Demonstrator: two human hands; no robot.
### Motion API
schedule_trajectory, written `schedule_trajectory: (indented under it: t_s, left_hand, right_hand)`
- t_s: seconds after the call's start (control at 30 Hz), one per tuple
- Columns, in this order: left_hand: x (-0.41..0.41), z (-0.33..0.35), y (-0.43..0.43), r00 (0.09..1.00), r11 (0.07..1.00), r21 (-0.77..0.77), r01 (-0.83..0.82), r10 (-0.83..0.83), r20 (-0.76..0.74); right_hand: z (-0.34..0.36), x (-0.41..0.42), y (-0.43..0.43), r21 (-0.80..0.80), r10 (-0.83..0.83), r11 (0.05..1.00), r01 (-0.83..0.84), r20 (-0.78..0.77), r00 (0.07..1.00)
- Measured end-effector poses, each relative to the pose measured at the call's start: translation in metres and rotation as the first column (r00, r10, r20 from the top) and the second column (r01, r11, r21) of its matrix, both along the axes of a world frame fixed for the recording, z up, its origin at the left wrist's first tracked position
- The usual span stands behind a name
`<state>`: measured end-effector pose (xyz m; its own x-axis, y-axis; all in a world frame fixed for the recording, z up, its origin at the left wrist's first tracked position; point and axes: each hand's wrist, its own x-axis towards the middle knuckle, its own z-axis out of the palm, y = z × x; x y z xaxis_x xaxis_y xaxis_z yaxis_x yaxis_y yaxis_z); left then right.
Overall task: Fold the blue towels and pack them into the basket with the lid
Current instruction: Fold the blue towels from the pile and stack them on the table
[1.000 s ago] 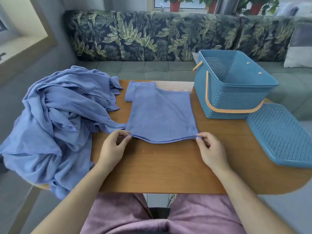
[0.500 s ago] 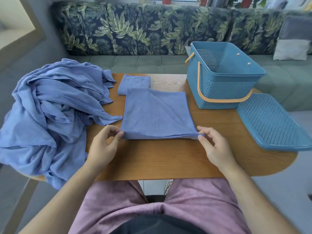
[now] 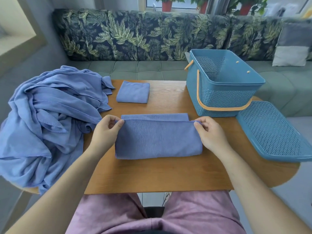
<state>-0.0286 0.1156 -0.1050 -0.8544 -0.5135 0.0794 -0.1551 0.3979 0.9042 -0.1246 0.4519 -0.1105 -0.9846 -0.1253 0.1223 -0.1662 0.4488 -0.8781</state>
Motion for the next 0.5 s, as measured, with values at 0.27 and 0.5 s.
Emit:
schedule_trajectory:
  t_s: [0.27,0.5]
  left_hand:
    - [-0.084,-0.033,-0.016,0.994,0.988,-0.151,-0.039,0.054,0.098]
    - [-0.106,-0.045,-0.028,0.99,0.928,-0.372,0.016,0.039,0.138]
  right_hand:
    - [-0.027,-0.08,-0.039,0.267,-0.073,0.961,0.073,-0.012,0.997]
    - [-0.036,-0.103,-0.048,0.471,-0.121,0.874,0.117,-0.021,0.992]
